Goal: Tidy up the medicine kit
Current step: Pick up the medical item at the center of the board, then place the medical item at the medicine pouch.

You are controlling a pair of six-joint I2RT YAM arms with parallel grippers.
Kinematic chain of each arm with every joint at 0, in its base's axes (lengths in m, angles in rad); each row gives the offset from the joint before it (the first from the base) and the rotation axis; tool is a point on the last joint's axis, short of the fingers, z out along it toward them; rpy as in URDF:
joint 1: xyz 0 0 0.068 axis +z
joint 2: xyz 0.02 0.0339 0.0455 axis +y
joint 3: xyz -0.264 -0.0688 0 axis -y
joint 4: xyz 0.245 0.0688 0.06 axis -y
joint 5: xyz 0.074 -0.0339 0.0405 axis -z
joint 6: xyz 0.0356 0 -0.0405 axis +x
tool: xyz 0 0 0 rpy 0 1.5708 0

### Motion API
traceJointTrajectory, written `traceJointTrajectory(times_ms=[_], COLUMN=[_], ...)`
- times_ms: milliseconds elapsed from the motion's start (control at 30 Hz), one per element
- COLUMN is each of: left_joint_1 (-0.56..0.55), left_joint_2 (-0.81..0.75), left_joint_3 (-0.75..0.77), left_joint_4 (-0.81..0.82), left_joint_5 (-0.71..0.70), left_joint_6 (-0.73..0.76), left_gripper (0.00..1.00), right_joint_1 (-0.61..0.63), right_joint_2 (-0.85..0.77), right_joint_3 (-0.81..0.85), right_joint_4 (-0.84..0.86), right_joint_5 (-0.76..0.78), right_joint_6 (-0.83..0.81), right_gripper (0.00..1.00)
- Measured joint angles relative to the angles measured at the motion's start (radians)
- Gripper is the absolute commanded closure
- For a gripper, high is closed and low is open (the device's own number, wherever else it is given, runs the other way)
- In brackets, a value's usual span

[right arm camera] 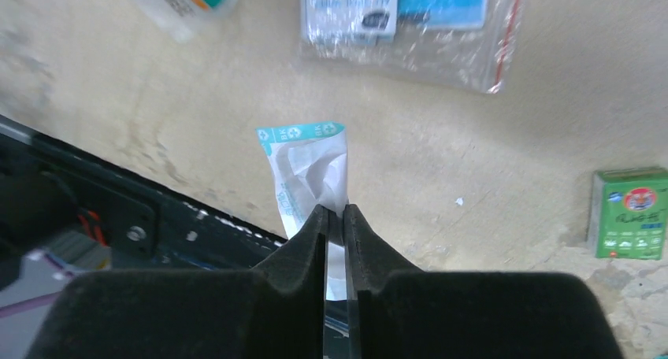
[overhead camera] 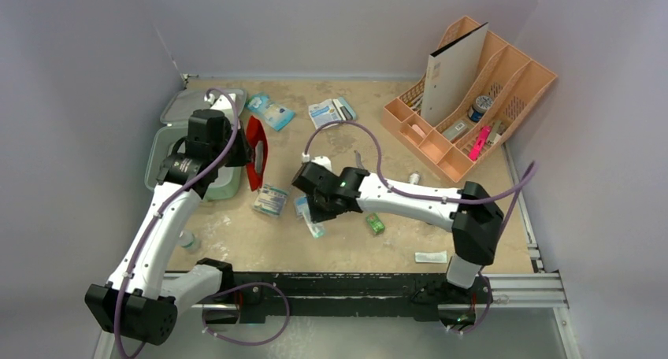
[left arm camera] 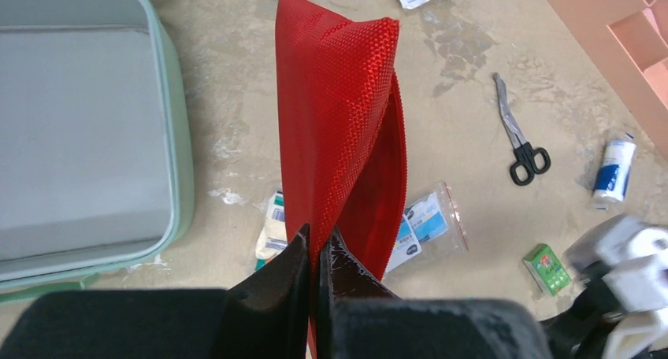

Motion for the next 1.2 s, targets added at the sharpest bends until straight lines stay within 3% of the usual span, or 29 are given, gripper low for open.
traceJointTrajectory(times_ms=[300,633,1033,1200], left_joint_1=[0.000,0.000,0.000,0.000], left_joint_2=[0.016,0.032,0.032,0.032], left_joint_3=[-0.014,-0.017,-0.030,-0.031], left_joint_4=[0.024,0.045,0.068,0.070], left_joint_5=[0.088,0.182,0.257,0.262], left_joint_6=[-0.005,-0.015,-0.016,-0.016], left_gripper=[1.00,1.00,1.00,1.00], right_joint_1=[-0.081,-0.087,-0.140,-0.154], right_joint_2=[-0.121,-0.128,0.008,0.050], right_joint_3=[0.014,0.058,0.181,0.195], right_joint_4=[0.146,0.428,0.555,0.543], right_joint_5=[0.010,0.066,0.092,0.093], right_joint_6=[0.029,0.072,0.111,0.131], right_gripper=[0.88,0.88,0.85,0.76])
